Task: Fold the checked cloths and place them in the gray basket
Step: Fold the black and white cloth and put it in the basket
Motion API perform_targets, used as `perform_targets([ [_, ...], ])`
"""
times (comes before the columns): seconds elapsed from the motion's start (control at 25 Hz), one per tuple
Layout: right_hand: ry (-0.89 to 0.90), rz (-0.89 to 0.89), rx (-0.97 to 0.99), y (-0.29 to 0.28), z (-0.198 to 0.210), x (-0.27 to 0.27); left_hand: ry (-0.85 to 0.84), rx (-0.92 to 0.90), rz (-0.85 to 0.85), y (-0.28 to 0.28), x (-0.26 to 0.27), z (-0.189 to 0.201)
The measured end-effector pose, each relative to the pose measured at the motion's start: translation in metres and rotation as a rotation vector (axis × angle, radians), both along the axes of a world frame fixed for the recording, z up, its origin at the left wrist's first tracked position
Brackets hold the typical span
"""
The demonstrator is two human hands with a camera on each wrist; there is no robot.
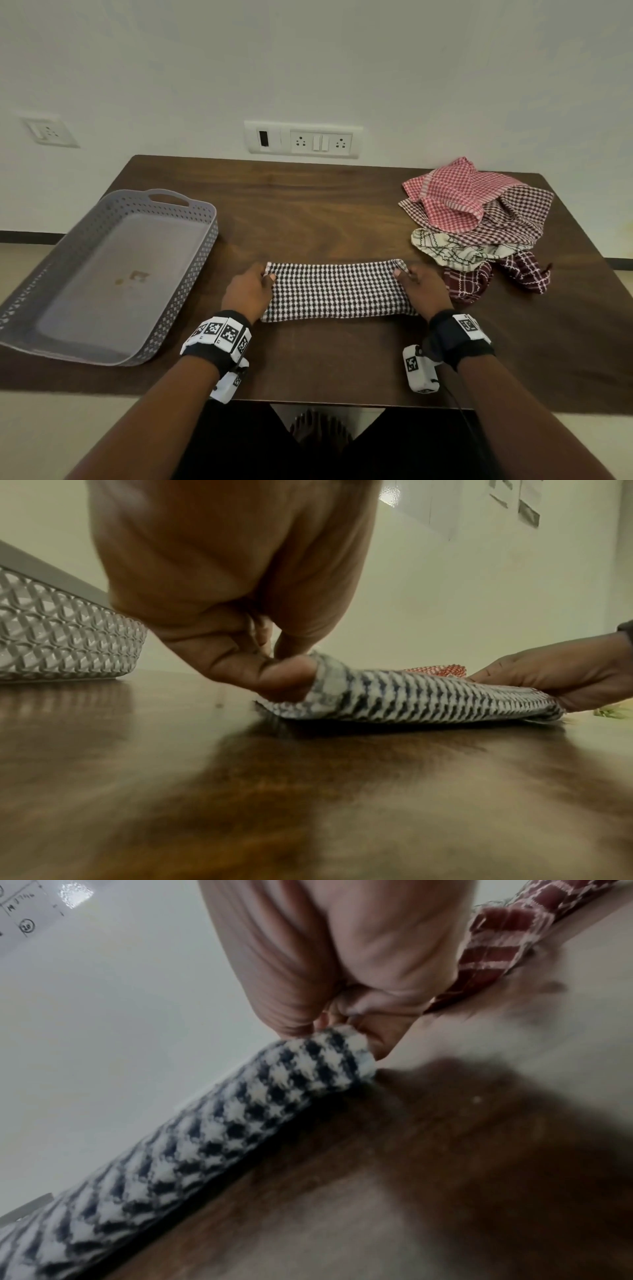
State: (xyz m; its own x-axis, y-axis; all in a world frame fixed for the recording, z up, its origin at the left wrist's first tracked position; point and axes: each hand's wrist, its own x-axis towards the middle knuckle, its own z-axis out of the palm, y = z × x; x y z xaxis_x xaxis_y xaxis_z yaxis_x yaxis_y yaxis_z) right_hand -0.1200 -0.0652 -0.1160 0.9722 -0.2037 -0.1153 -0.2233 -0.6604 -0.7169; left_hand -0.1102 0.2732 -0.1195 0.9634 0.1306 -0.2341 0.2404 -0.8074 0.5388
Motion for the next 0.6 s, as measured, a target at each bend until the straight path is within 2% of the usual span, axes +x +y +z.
perform_targets([
  [0.24, 0.067, -0.095, -0.043, 0.007, 0.006, 0.006, -0.039, 0.008, 0.058, -0.003, -0.003, 0.002],
  [0.36, 0.131, -0.144, -0.146, 0.010, 0.006, 0.008, -0.001, 0.015, 0.081, -0.003, -0.002, 0.005],
  [0.48, 0.109, -0.169, -0.199, 0.015, 0.009, 0.001, 0.006, 0.007, 0.094, -0.007, -0.007, 0.017],
  [0.6, -0.081, 0.007, -0.363, 0.026, 0.015, -0.011, -0.275, -0.018, -0.003, -0.023, -0.016, 0.029],
])
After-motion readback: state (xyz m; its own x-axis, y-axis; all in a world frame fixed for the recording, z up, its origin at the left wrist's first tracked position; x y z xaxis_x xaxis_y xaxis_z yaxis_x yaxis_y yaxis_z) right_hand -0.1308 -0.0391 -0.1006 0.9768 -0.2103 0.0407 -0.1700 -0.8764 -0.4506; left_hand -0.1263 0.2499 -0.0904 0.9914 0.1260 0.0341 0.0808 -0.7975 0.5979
